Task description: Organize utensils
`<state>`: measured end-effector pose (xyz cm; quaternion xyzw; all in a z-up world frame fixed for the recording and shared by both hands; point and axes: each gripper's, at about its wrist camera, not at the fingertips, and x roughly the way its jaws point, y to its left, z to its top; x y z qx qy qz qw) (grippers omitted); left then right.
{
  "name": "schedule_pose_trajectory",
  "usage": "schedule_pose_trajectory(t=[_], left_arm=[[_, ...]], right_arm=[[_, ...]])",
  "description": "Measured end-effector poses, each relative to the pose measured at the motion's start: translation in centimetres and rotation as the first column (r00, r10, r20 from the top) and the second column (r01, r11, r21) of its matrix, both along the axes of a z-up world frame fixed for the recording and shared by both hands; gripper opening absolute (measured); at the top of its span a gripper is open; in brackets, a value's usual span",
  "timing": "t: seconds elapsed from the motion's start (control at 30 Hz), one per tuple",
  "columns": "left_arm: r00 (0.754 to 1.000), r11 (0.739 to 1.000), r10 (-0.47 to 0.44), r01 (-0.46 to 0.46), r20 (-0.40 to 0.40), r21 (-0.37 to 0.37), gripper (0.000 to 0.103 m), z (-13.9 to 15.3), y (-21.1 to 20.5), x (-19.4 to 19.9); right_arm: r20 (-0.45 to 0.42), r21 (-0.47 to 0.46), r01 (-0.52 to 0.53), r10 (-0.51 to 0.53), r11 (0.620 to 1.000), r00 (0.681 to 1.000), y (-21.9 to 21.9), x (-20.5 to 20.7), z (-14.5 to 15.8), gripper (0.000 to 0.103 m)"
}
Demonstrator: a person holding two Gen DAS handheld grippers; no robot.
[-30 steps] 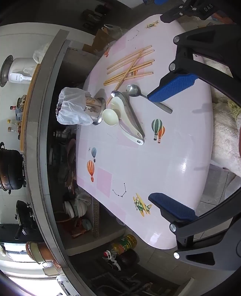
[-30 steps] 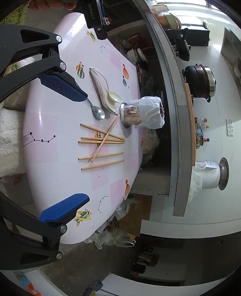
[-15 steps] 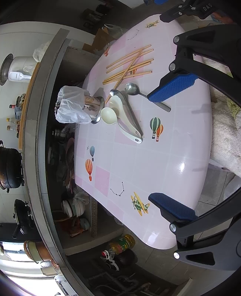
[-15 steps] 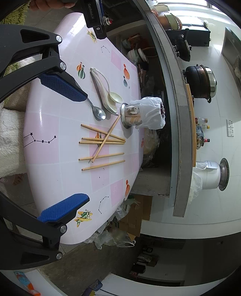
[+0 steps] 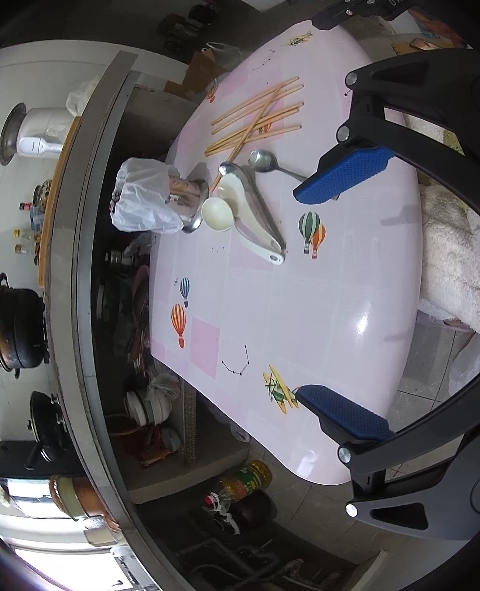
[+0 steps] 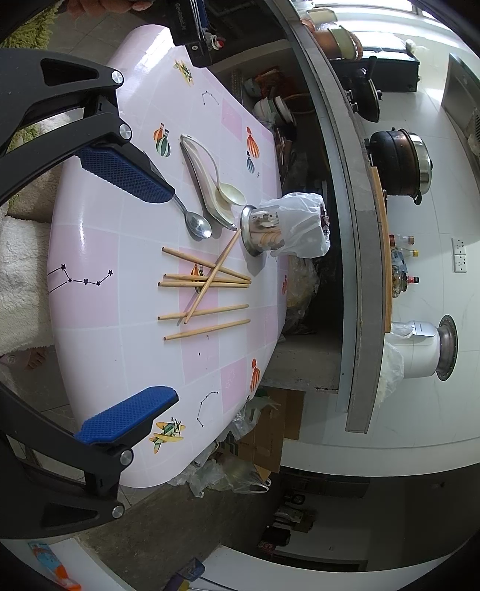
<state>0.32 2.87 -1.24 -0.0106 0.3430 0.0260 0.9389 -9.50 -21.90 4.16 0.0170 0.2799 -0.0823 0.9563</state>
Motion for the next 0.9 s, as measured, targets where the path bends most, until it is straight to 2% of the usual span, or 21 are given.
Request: schedule_pose_trajectory(t=[0.23, 0.9], left_arm=[[1.000, 1.000, -0.016, 0.016, 0.013, 0.027, 0.095, -0.1, 0.5, 0.1], [0.999, 0.999, -0.033, 0.034, -0.016, 0.016, 0.095, -1.0, -0.1, 0.0]], right_arm=[[-0.010, 0.006, 0.009, -0.009, 1.000, 1.000, -0.2, -0.1, -0.4, 0.097], [-0.028, 0.014, 0.008, -0.007, 1.000, 1.000, -0.4, 0.0, -0.3, 0.097]])
